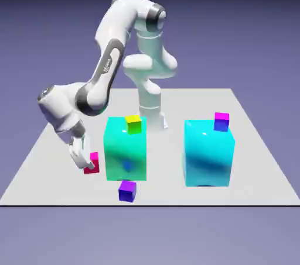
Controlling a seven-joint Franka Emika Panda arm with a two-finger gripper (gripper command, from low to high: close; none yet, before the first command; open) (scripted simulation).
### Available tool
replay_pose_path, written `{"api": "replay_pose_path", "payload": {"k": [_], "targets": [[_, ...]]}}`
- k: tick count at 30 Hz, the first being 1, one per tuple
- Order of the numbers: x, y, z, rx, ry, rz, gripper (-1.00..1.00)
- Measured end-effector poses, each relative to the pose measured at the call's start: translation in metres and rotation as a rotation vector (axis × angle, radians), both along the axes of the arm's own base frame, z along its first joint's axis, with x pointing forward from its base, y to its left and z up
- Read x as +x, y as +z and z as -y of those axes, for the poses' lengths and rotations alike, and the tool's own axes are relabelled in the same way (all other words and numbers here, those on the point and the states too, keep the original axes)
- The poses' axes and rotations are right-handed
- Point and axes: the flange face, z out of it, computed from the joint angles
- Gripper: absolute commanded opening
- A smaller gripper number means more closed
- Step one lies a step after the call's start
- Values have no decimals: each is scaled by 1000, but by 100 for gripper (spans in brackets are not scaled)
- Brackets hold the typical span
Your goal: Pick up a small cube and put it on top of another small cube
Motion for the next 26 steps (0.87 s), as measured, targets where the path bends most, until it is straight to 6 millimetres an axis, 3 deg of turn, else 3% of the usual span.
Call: {"api": "replay_pose_path", "payload": {"k": [7, 16, 19, 23, 24, 26], "targets": [[-18, 80, -86, -25, 664, 60, -100], [-78, 173, -154, -129, 1428, 19, -100], [-84, 162, -162, -145, 1485, -41, -100], [-99, 104, -156, -145, 1485, -42, -100], [-102, 96, -155, -145, 1485, -41, 100], [-102, 96, -155, -147, 1486, -42, 100]]}}
